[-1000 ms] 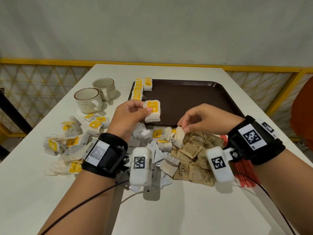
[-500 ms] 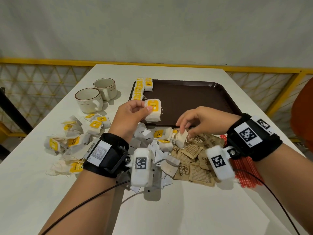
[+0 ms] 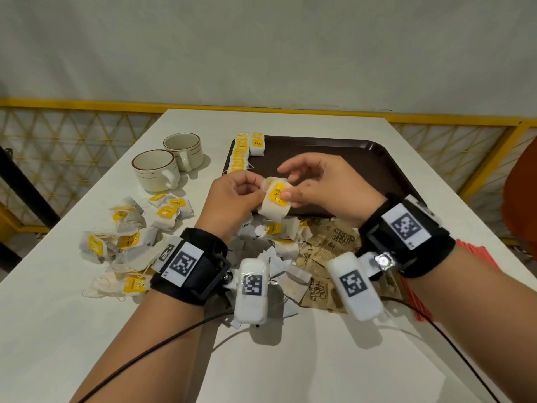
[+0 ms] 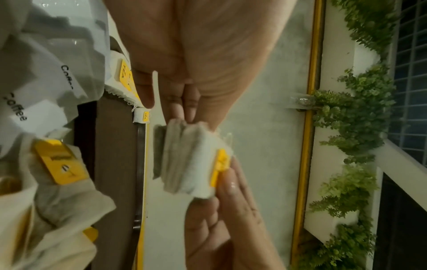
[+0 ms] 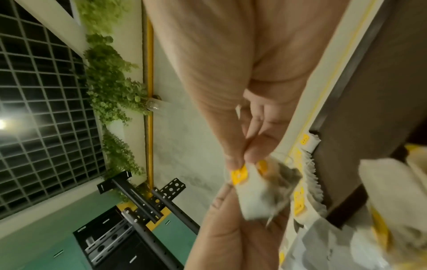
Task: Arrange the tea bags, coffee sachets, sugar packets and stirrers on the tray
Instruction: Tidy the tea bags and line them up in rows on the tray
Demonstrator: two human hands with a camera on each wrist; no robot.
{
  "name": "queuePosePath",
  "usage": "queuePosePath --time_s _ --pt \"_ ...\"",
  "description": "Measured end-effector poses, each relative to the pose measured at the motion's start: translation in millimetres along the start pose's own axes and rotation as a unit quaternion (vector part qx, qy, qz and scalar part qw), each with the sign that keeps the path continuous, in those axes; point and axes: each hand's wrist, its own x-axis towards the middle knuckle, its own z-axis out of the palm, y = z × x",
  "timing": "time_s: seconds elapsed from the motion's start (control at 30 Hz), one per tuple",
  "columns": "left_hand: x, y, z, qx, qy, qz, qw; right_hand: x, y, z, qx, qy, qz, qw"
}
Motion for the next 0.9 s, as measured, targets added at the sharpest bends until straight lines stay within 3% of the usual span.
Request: queuePosePath --time_s 0.27,0.4,0.47,0.53,0.6,0.67,0.73,0.9 --pt "1 6 -3 -0.070 -0.021 -0.029 0.997 18 1 5 -0.041 0.032 0.012 0.999" --pt "0 7 -11 -0.045 -0.010 -0.019 0.999 26 -1 4 -0.003 -0.018 0.066 0.998" --pt "4 4 -19 -0.033 0.028 -0.018 0.999 31 2 2 -0.049 -0.050 0.111 0.991" --pt "8 1 -25 -0.029 0.068 -0.017 0.997 36 5 2 -0.205 -0.110 0.143 0.962" --pt "9 0 -28 -0.038 0.086 -0.018 0.995 37 9 8 -0.393 -0.171 0.135 0.893" --pt "9 0 -28 -0.044 0.090 -0.017 0.995 36 12 20 -0.490 -0.195 0.110 0.842" --pt "9 0 -27 -0.041 0.086 -0.015 0.995 36 15 26 -0.510 -0.199 0.088 0.832" --pt "8 2 -25 -0.046 0.093 -0.017 0.994 37 11 15 -0.485 -0.199 0.063 0.849"
